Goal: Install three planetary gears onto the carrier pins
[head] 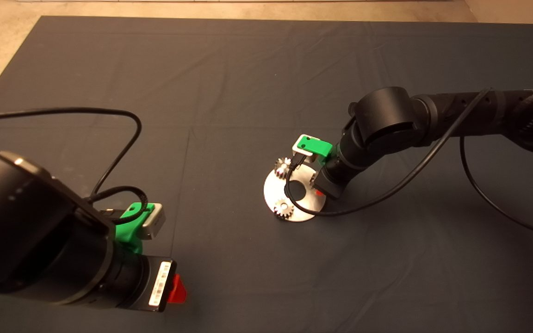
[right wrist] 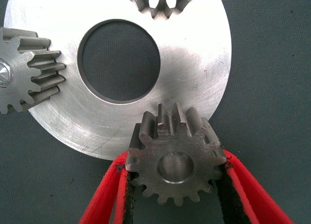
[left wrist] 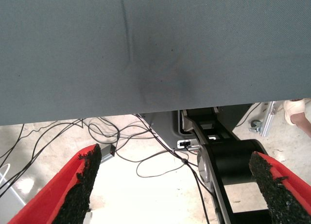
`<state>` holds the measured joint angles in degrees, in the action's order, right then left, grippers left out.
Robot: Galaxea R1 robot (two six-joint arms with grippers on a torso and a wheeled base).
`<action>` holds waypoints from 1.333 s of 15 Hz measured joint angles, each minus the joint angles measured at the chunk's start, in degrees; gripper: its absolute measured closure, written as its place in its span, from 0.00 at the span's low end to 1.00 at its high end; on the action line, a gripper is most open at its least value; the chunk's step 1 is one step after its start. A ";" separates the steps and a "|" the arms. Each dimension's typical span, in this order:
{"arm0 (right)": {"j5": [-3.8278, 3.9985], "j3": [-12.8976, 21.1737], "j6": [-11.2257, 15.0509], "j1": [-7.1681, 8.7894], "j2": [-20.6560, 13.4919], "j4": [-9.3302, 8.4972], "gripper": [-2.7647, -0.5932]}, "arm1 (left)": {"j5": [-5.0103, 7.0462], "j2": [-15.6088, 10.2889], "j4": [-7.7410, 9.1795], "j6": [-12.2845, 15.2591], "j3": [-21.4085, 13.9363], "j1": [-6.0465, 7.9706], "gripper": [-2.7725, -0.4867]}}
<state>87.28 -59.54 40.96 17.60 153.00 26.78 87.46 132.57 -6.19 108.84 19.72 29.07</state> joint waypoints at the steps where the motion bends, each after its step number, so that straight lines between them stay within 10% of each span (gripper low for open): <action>1: 0.00 0.00 0.00 0.00 0.00 -0.02 0.82 | 0.00 0.00 0.00 0.01 0.00 0.00 0.26; 20: -0.10 1.69 0.00 -0.22 -0.96 -0.44 0.82 | 0.00 0.11 0.02 0.01 0.00 0.01 0.26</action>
<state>87.18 -57.85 40.96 17.38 152.04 26.34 87.46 132.68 -6.17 108.85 19.72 29.07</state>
